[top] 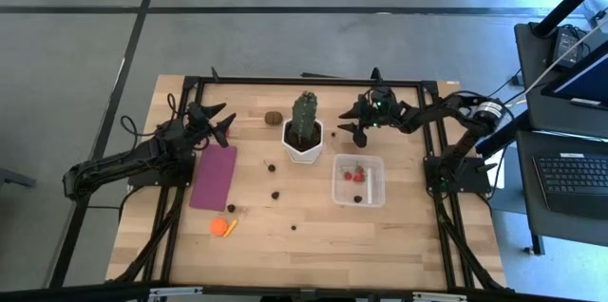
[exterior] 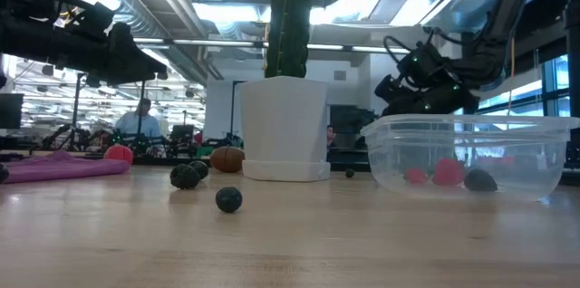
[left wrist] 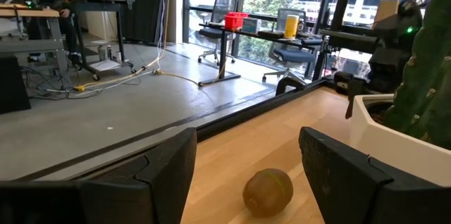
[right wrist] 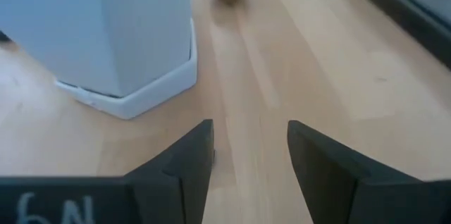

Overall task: Pick and placing Produce into tupperware
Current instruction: Put the blueberry into the transparent bin

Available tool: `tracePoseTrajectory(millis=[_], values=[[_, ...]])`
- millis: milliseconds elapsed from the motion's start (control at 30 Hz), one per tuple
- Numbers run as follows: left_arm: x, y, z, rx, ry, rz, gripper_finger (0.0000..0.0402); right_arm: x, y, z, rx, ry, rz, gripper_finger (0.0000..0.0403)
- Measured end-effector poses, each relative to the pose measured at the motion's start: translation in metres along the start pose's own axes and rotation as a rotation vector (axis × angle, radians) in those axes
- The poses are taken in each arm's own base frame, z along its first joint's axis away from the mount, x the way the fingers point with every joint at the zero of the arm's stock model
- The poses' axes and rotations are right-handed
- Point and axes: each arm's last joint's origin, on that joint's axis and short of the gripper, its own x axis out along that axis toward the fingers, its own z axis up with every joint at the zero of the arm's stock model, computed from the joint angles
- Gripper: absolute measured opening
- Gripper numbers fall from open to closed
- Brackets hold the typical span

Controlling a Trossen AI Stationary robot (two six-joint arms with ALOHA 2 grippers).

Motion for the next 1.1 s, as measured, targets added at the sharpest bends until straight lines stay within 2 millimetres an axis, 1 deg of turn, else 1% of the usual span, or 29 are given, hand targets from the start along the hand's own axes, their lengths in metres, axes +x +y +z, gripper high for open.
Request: tracePoseTrajectory(millis=[200, 333, 600, 1100], values=[[0.000, 0.000, 0.000, 0.000, 0.001, 0.000, 0.0244, 0.019, -0.006, -0.004, 0.012, 0.027, 0.037, 0.0184], [0.000, 0.000, 0.000, 0.000, 0.000, 0.000, 0.0244, 0.026, -0.008, -0.007, 0.021, 0.030, 0.090, 0.0184], [0.000, 0.000, 0.000, 0.003, 0.000, 0.000, 0.0244, 0.031, -0.007, -0.017, 0.019, 0.055, 0.149, 0.0184], [0.000, 0.000, 0.000, 0.008, 0.000, 0.000, 0.0244, 0.032, -0.004, -0.018, -0.022, 0.067, 0.167, 0.0184]])
